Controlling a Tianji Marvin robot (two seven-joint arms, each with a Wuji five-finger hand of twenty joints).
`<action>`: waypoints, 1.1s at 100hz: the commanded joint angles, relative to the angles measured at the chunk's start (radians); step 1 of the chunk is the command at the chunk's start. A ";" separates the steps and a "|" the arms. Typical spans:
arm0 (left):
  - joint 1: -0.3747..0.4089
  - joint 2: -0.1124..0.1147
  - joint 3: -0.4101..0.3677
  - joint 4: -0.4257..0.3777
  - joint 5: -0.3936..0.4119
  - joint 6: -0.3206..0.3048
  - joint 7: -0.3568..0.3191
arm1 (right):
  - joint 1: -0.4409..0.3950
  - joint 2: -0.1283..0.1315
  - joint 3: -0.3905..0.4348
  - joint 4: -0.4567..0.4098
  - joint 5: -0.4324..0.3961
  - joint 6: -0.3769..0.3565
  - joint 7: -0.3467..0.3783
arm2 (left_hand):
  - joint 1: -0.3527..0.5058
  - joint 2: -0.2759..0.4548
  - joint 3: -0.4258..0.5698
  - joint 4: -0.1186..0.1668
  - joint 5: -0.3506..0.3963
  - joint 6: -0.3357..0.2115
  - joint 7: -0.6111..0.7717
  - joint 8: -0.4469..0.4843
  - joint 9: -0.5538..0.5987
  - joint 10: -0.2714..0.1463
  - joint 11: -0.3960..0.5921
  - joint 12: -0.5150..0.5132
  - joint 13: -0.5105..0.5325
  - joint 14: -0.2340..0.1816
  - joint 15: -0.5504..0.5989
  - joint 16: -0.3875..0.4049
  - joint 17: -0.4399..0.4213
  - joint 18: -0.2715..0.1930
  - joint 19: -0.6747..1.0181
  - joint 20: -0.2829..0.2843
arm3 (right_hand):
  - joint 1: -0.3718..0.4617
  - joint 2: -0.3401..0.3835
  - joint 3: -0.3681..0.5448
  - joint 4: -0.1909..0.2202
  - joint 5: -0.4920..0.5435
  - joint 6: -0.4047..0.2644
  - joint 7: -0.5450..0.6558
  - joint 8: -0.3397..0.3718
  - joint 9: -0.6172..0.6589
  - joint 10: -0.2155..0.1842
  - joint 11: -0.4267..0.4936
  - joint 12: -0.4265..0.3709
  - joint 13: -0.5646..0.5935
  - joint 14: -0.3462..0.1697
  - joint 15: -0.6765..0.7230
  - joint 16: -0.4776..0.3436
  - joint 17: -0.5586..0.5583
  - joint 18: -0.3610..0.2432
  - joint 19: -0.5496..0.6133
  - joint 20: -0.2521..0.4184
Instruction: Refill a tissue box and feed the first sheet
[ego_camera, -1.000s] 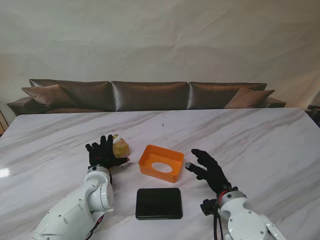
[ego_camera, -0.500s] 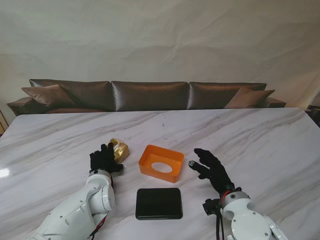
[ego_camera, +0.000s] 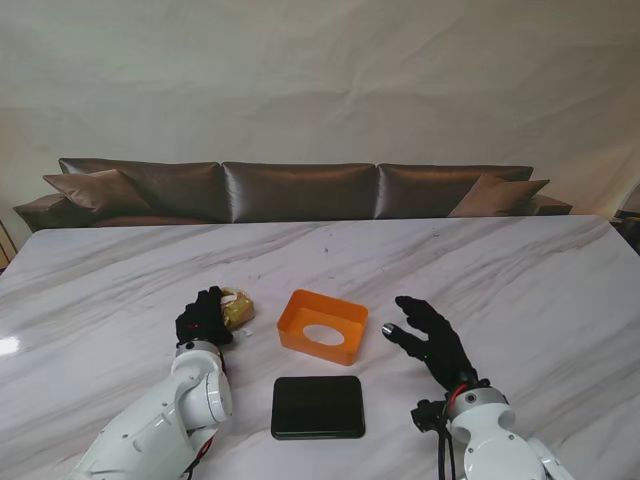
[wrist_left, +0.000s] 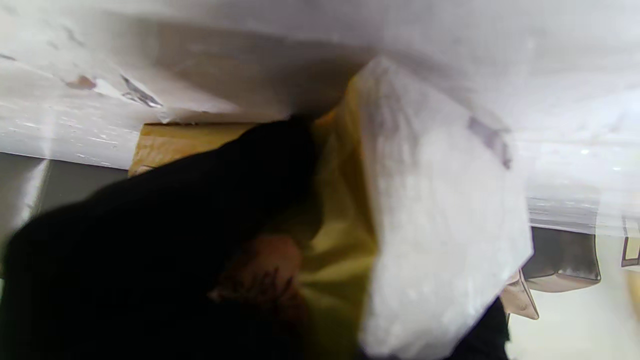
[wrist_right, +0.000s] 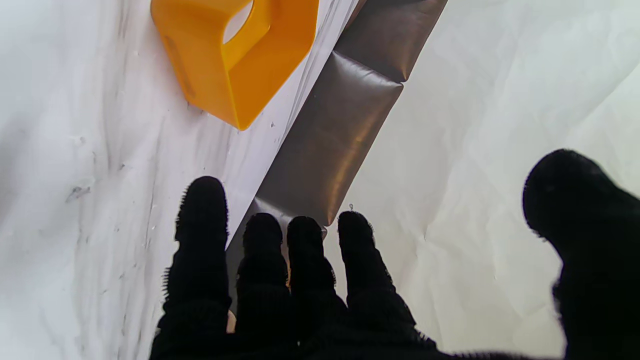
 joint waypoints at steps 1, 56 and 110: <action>0.027 0.011 -0.008 -0.022 0.017 0.010 -0.034 | -0.009 -0.004 0.000 -0.003 -0.013 -0.009 -0.002 | 0.200 -0.027 0.167 0.007 0.032 -0.063 0.159 0.139 0.066 -0.059 0.086 0.081 0.092 -0.014 0.223 0.099 0.054 -0.353 2.427 -0.039 | 0.010 -0.014 -0.020 -0.013 0.016 -0.040 0.002 0.013 0.020 -0.004 0.012 0.014 0.021 0.000 0.022 0.012 0.013 -0.022 0.035 -0.013; 0.172 0.074 -0.192 -0.455 0.085 -0.059 -0.224 | 0.042 0.014 -0.036 0.026 -0.308 -0.024 -0.052 | 0.213 0.080 0.112 0.004 0.140 -0.083 0.165 0.212 0.189 -0.050 0.075 0.072 0.139 0.071 0.099 0.091 0.053 -0.320 2.386 0.081 | 0.105 -0.148 -0.016 -0.006 0.060 -0.228 0.051 0.064 0.091 -0.071 0.027 0.030 0.102 -0.011 0.053 0.032 0.056 -0.057 0.087 -0.028; 0.184 0.108 -0.178 -0.655 -0.132 -0.222 -0.489 | 0.124 0.049 -0.113 0.078 -0.554 -0.045 -0.021 | 0.258 0.232 0.001 0.105 0.354 -0.133 0.162 0.193 0.459 -0.049 0.018 0.047 0.352 0.083 0.138 -0.023 0.178 -0.349 2.425 0.119 | 0.326 -0.171 -0.142 -0.067 -0.196 -0.259 -0.037 -0.018 -0.139 -0.052 0.056 0.030 0.092 0.046 0.092 0.053 0.050 -0.110 0.082 -0.031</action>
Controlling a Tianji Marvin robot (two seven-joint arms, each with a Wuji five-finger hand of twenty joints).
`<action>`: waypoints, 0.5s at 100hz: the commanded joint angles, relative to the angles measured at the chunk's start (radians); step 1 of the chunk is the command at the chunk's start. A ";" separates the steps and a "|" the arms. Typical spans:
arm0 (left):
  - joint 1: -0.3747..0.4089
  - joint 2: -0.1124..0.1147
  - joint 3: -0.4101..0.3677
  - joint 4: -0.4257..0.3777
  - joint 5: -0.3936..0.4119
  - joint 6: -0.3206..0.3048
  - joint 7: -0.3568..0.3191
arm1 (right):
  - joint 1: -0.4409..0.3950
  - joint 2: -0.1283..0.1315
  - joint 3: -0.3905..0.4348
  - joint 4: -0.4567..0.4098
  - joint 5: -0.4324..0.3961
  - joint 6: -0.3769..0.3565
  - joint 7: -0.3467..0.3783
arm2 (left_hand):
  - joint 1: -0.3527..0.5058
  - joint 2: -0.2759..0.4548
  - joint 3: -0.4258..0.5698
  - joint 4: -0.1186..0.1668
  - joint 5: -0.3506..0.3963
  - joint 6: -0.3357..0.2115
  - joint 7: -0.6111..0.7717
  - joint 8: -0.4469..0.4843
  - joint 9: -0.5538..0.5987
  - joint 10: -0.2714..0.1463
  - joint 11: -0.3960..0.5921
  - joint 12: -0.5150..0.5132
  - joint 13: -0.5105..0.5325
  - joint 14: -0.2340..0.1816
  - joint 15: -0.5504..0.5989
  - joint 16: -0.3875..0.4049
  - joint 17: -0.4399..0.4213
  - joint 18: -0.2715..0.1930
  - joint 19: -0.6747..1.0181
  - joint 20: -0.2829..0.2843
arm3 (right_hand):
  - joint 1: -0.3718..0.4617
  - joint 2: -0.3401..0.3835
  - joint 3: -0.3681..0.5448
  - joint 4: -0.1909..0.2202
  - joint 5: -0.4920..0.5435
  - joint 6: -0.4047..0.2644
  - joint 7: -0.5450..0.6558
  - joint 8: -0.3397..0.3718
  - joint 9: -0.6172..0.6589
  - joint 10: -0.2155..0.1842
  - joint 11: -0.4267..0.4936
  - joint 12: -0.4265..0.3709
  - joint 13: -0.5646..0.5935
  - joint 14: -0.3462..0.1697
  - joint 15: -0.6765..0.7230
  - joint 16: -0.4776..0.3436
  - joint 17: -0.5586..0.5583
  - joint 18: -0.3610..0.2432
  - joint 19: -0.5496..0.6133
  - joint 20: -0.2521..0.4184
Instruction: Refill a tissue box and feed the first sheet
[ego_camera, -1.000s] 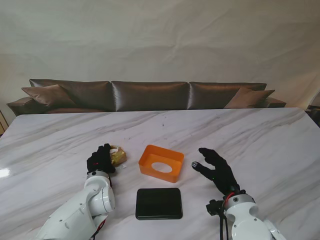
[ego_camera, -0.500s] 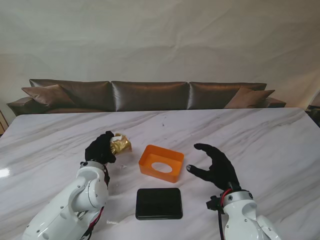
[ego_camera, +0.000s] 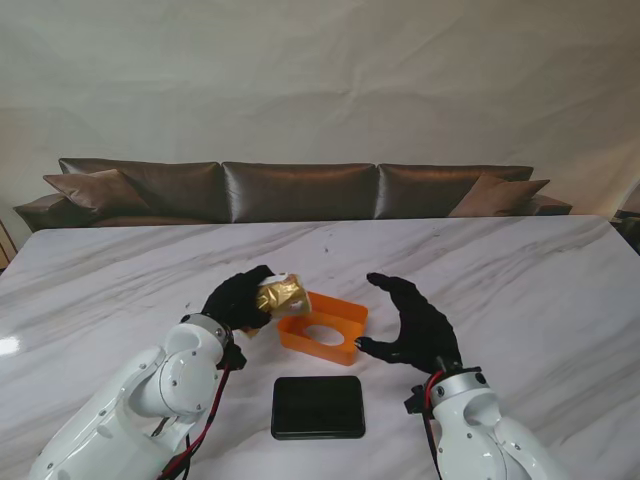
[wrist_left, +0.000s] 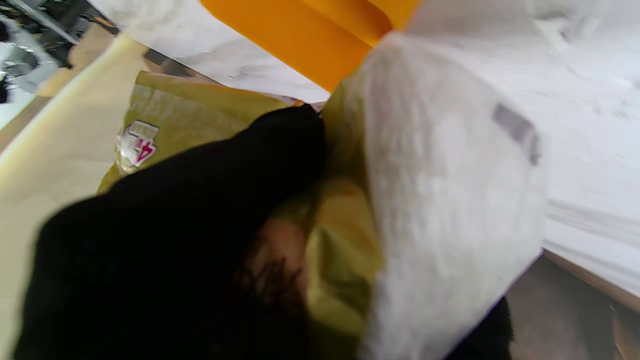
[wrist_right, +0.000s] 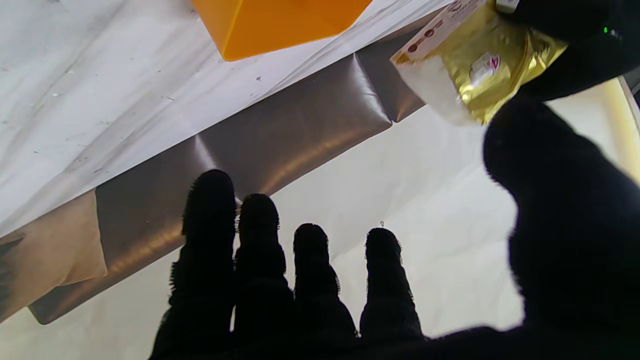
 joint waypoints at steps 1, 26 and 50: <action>-0.015 -0.007 0.014 -0.014 -0.021 -0.017 -0.038 | 0.010 0.000 -0.012 0.016 -0.017 -0.007 0.003 | 0.168 0.255 0.103 0.121 0.132 -0.075 0.135 0.039 0.150 -0.012 0.102 0.056 0.149 0.098 0.192 0.010 0.056 -0.351 1.945 0.008 | 0.040 -0.043 -0.026 -0.038 -0.038 -0.046 -0.043 -0.033 -0.062 -0.004 0.009 0.007 -0.013 0.009 0.018 0.015 -0.005 -0.045 0.009 -0.010; -0.091 -0.008 0.062 0.021 -0.200 -0.073 -0.124 | 0.035 0.006 -0.055 0.061 -0.101 -0.002 -0.027 | 0.113 0.201 0.196 0.181 0.230 -0.097 0.135 0.046 0.238 0.001 0.091 0.069 0.219 0.123 0.250 -0.026 0.124 -0.370 1.992 -0.005 | 0.115 -0.073 -0.039 -0.103 -0.015 -0.046 -0.271 -0.030 -0.089 0.008 -0.035 -0.018 0.022 0.024 0.057 0.058 0.010 -0.069 0.026 -0.004; -0.182 -0.006 0.125 0.090 -0.333 -0.127 -0.218 | 0.057 0.010 -0.087 0.096 -0.181 0.023 -0.073 | 0.098 0.206 0.196 0.203 0.234 -0.101 0.133 0.048 0.249 -0.002 0.080 0.073 0.233 0.116 0.270 -0.031 0.139 -0.389 2.001 -0.011 | 0.163 -0.099 -0.049 -0.113 -0.020 -0.031 -0.315 0.100 -0.092 0.017 -0.029 -0.016 0.072 0.022 0.114 0.104 0.050 -0.087 0.069 -0.005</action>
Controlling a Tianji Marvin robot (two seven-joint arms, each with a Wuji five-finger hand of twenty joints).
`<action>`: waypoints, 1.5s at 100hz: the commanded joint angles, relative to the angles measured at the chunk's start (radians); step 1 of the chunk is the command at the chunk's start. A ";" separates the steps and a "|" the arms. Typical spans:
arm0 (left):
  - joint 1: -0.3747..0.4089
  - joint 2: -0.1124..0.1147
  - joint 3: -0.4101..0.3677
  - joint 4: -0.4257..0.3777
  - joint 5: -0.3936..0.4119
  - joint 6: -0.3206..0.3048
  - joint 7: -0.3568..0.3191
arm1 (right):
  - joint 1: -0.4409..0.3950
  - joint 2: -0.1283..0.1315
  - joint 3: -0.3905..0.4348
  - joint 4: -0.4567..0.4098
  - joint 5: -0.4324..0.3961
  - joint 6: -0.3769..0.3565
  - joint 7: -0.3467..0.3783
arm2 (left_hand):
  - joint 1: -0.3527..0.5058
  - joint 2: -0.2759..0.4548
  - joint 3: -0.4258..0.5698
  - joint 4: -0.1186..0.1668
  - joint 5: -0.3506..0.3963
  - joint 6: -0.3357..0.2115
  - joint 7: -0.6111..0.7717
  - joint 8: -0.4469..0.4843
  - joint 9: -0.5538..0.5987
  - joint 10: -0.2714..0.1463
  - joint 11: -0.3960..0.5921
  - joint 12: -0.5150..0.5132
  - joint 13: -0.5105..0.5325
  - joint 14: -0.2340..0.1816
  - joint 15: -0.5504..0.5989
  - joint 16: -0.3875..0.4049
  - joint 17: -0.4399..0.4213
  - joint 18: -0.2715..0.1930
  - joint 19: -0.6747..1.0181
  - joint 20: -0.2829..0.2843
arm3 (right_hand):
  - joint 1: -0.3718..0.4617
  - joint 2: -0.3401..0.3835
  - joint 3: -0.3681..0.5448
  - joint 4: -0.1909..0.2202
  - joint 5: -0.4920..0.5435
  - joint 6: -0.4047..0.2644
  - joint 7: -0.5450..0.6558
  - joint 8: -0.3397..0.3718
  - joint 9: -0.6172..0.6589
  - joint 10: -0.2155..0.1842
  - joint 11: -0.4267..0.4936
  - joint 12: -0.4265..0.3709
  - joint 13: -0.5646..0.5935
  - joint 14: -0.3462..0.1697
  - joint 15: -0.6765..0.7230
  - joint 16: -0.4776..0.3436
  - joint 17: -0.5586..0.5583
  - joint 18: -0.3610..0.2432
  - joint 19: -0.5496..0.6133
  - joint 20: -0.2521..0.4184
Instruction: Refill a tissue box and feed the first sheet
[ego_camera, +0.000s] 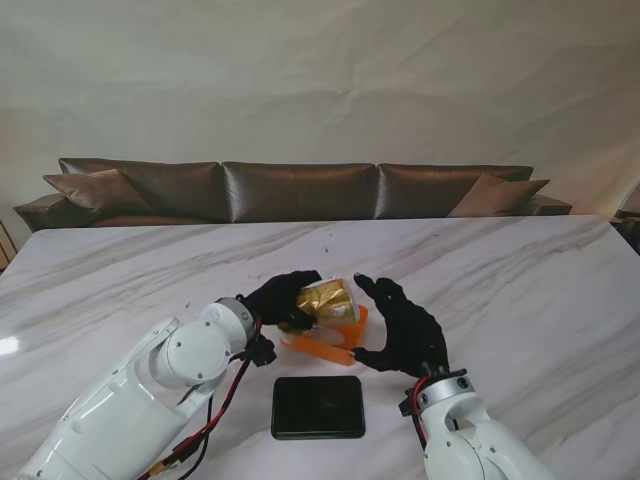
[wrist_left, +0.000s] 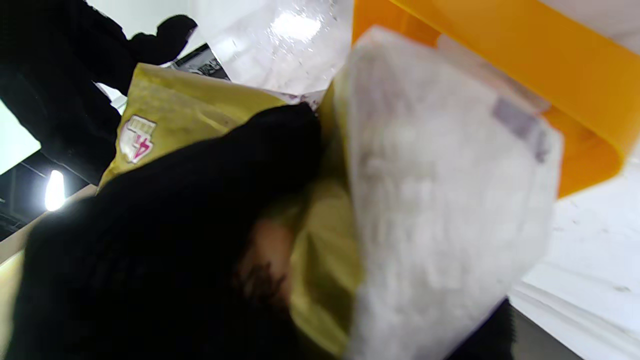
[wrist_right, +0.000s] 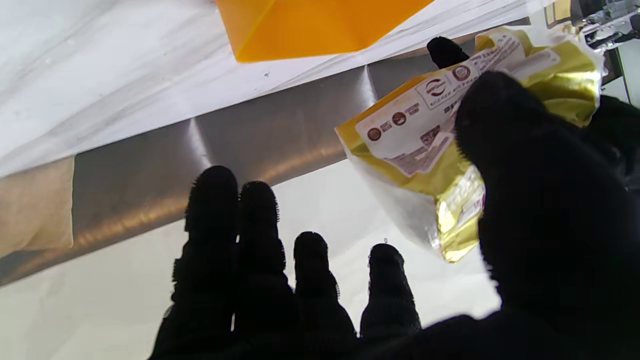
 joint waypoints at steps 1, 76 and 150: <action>-0.015 -0.006 0.011 0.012 -0.017 -0.015 -0.027 | 0.007 -0.001 -0.009 0.013 -0.017 0.017 -0.005 | 0.116 0.216 0.197 0.156 0.159 -0.101 0.163 0.049 0.166 -0.009 0.120 0.074 0.163 0.116 0.242 0.019 0.064 -0.401 2.007 -0.012 | 0.029 -0.036 -0.017 -0.024 -0.020 -0.019 -0.037 0.059 -0.040 0.016 -0.007 -0.011 0.027 0.011 0.031 0.022 0.016 -0.062 0.038 -0.005; -0.100 -0.015 0.136 0.127 -0.165 -0.150 -0.109 | 0.087 -0.028 -0.077 0.137 -0.007 0.039 -0.167 | 0.114 0.229 0.062 0.070 0.171 -0.087 0.045 -0.103 0.206 0.026 -0.049 0.064 0.147 0.079 0.198 -0.066 0.057 -0.418 1.978 -0.033 | -0.107 0.041 0.361 -0.193 0.507 -0.440 0.707 0.148 0.630 -0.265 0.220 0.233 0.480 -0.092 0.324 0.202 0.319 -0.112 0.353 0.043; 0.020 -0.037 -0.003 0.129 -0.193 -0.239 0.033 | 0.053 -0.030 -0.035 0.126 0.079 -0.022 -0.118 | -0.278 0.556 -0.941 -0.001 -0.064 0.090 -0.404 -0.450 -0.248 0.076 -0.112 -0.231 -0.104 0.096 0.070 -0.117 -0.139 -0.360 1.894 0.024 | -0.287 0.259 0.434 -0.072 1.022 -0.116 0.818 0.622 1.030 -0.195 0.449 0.556 0.636 -0.065 0.592 0.317 0.425 -0.051 0.476 0.069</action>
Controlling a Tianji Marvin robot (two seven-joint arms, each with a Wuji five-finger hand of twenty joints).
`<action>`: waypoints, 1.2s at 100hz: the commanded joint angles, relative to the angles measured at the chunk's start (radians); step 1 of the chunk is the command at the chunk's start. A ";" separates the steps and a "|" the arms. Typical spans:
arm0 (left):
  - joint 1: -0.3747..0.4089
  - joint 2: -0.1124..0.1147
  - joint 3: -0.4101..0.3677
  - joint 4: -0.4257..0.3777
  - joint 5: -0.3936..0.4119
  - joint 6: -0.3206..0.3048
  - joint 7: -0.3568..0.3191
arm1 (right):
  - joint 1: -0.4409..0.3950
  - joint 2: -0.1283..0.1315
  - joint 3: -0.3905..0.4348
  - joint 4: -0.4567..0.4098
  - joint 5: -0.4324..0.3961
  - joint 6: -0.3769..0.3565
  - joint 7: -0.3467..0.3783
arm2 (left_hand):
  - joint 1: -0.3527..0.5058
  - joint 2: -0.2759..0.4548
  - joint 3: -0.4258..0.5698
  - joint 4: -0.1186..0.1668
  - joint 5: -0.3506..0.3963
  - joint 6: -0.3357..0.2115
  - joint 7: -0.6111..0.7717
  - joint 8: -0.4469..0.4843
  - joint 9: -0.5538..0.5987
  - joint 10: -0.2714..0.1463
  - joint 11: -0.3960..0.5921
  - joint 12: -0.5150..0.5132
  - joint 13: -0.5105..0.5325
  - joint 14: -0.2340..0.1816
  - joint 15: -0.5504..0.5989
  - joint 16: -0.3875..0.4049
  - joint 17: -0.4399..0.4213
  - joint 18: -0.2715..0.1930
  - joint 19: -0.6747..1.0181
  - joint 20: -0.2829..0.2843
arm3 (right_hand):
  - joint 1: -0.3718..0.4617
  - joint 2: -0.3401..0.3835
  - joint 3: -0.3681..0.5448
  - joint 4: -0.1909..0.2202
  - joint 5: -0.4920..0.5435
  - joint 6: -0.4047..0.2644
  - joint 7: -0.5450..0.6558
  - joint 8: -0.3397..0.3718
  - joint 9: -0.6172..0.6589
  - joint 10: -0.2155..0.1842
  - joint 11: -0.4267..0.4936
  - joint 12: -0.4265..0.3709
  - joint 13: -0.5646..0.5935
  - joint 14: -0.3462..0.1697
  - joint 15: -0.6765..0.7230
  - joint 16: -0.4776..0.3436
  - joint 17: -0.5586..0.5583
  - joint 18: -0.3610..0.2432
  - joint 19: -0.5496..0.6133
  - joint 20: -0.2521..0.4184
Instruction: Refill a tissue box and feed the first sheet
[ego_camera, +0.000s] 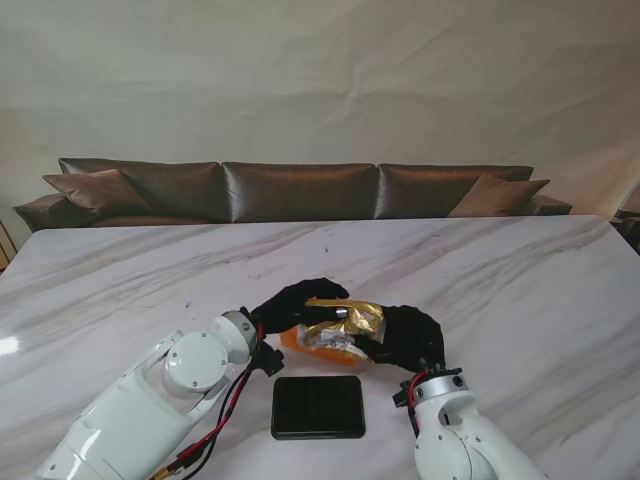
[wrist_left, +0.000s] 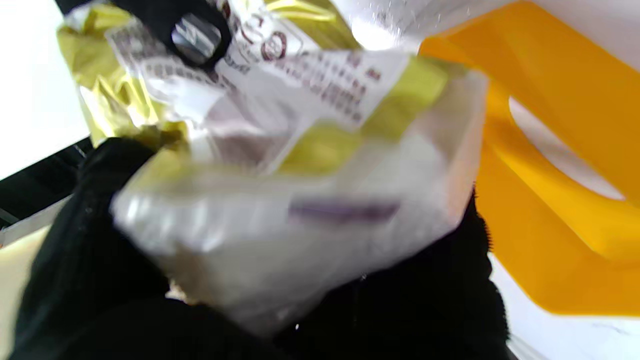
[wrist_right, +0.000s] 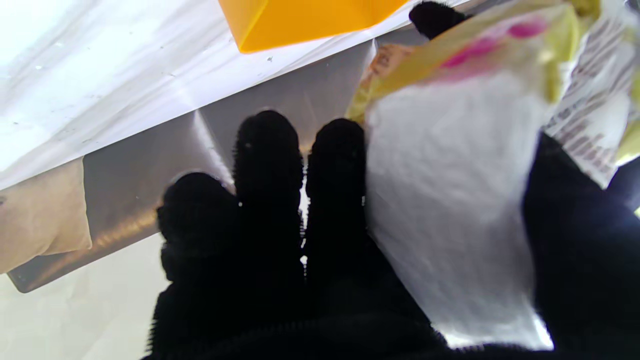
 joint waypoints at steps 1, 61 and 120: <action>0.019 -0.005 -0.020 -0.013 0.007 -0.005 0.020 | -0.014 0.000 0.003 -0.001 0.005 0.003 0.017 | -0.032 0.071 -0.044 -0.031 -0.033 0.010 -0.024 -0.020 -0.046 -0.005 -0.013 -0.006 -0.019 0.106 0.035 0.006 -0.041 -0.341 1.912 0.019 | 0.041 0.142 0.082 0.096 0.215 -0.045 0.242 0.108 0.056 -0.011 0.032 0.027 0.050 0.042 0.056 0.018 0.011 -0.034 0.059 0.021; 0.168 -0.047 -0.102 -0.038 0.446 -0.171 0.499 | 0.037 -0.038 -0.005 -0.022 0.200 0.150 0.047 | -0.007 -0.003 -0.098 -0.048 -0.072 -0.146 -0.335 -0.223 -0.258 -0.132 -0.350 -0.269 -0.449 -0.004 -0.524 -0.392 -0.678 0.164 1.251 0.087 | 0.023 0.136 0.112 0.291 0.380 0.075 0.273 0.291 0.233 0.056 0.053 0.039 0.196 0.105 0.125 0.014 0.130 0.029 0.166 0.008; 0.159 0.021 -0.001 -0.050 0.899 -0.123 0.615 | 0.100 -0.055 -0.051 -0.048 0.325 0.317 0.131 | -0.256 -0.325 0.593 -0.156 0.063 -0.303 -0.555 -0.365 -0.249 -0.190 -0.329 -0.260 -0.391 -0.043 -0.442 -0.361 -0.655 0.113 1.343 0.161 | 0.043 0.122 0.116 0.331 0.384 0.107 0.299 0.285 0.254 0.084 0.063 0.045 0.196 0.133 0.188 0.015 0.164 0.049 0.211 -0.019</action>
